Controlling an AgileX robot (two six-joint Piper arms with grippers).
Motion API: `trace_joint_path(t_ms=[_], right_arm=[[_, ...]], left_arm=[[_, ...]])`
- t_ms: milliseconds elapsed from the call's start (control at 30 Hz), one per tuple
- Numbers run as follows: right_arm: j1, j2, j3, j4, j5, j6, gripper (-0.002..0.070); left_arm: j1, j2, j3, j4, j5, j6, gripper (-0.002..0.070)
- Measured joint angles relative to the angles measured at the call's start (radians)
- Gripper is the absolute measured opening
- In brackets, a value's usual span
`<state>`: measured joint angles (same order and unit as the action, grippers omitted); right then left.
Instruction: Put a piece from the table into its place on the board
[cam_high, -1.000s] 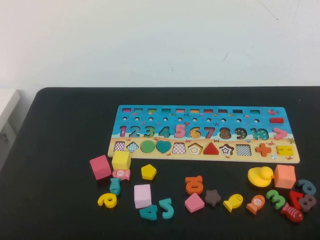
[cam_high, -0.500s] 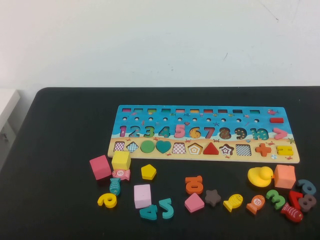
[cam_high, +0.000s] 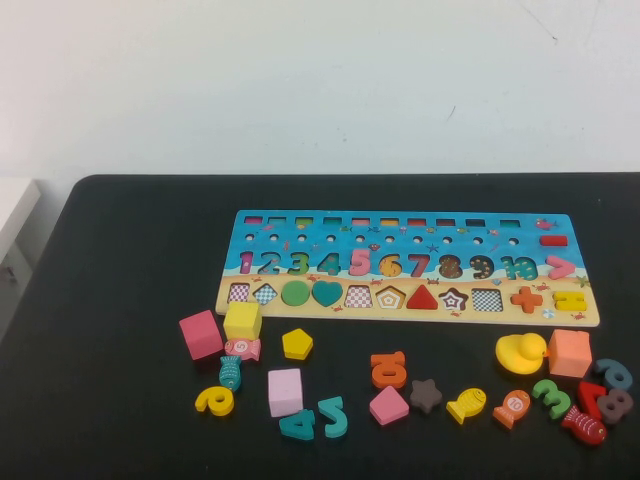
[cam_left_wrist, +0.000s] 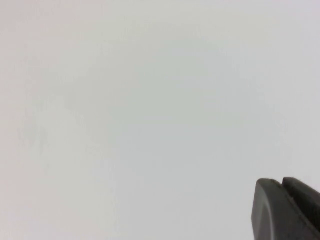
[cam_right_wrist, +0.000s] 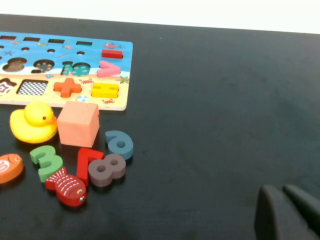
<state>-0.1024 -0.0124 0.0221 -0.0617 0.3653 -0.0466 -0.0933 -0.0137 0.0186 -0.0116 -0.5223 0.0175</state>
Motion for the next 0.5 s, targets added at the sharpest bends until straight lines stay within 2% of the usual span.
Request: trace_joint_path(t_ms=[100,167,333,500], right_arm=[[0.000,0.000,0.000,0.000,0.000,0.002,0.0018],[0.000,0.000,0.000,0.000,0.000,0.002,0.0019],[0.000,0.000,0.000,0.000,0.000,0.002,0.0018],[0.000,0.000,0.000,0.000,0.000,0.002,0.0018]], left_arm=[[0.000,0.000,0.000,-0.010,-0.055,-0.002,-0.0001],[0.000,-0.002,-0.002,-0.027,-0.011,-0.012,-0.0001],[0.000,0.021,-0.195,-0.045,0.442,-0.040,-0.0001],[0.000,0.186,-0.420,-0.051,0.729,-0.047,-0.0001]])
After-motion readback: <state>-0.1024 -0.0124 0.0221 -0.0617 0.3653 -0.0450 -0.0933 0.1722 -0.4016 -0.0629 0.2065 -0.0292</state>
